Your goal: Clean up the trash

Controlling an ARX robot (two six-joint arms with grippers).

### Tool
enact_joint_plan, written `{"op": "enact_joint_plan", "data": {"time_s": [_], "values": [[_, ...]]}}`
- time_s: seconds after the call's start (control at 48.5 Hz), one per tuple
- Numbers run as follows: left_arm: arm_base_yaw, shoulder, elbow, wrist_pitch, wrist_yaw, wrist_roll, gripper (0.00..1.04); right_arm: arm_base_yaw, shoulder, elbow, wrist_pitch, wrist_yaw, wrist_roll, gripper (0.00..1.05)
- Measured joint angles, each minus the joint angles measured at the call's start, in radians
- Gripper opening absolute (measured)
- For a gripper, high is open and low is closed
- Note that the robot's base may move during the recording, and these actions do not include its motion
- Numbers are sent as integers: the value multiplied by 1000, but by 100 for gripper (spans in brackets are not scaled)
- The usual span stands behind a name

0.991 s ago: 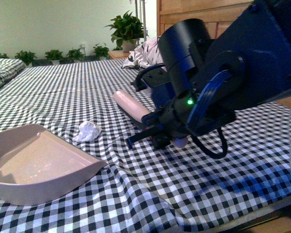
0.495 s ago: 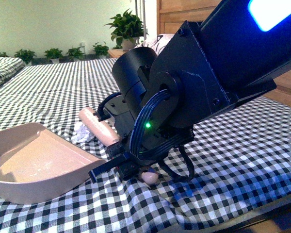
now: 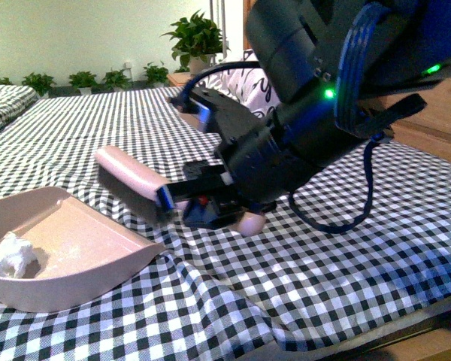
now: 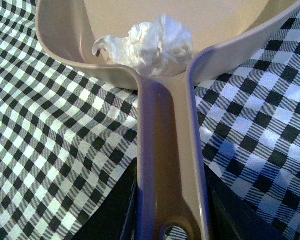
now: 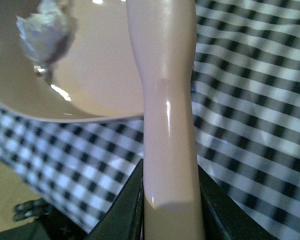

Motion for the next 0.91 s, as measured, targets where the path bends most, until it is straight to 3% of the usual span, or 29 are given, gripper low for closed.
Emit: {"op": "enact_joint_plan", "data": {"time_s": [0.144,0.351,0.392,0.516,0.66,0.908], "values": [[0,0,0,0,0,0,28,-70,26,-40,121,179,15,21],[0,0,0,0,0,0,28,-193,-21,-119,254,186,85,21],[0,0,0,1,0,-1,28,-224,-48,-143,272,175,99,21],[-5,-11,-56,224,25,-174,28,-336,-159,-203,297,142,133,21],[-21,-58,-65,388,9,-447,28,-446,-277,-261,299,80,145,21],[-60,-186,-93,512,-123,-777,28,-622,-543,-402,261,-122,209,21]]}}
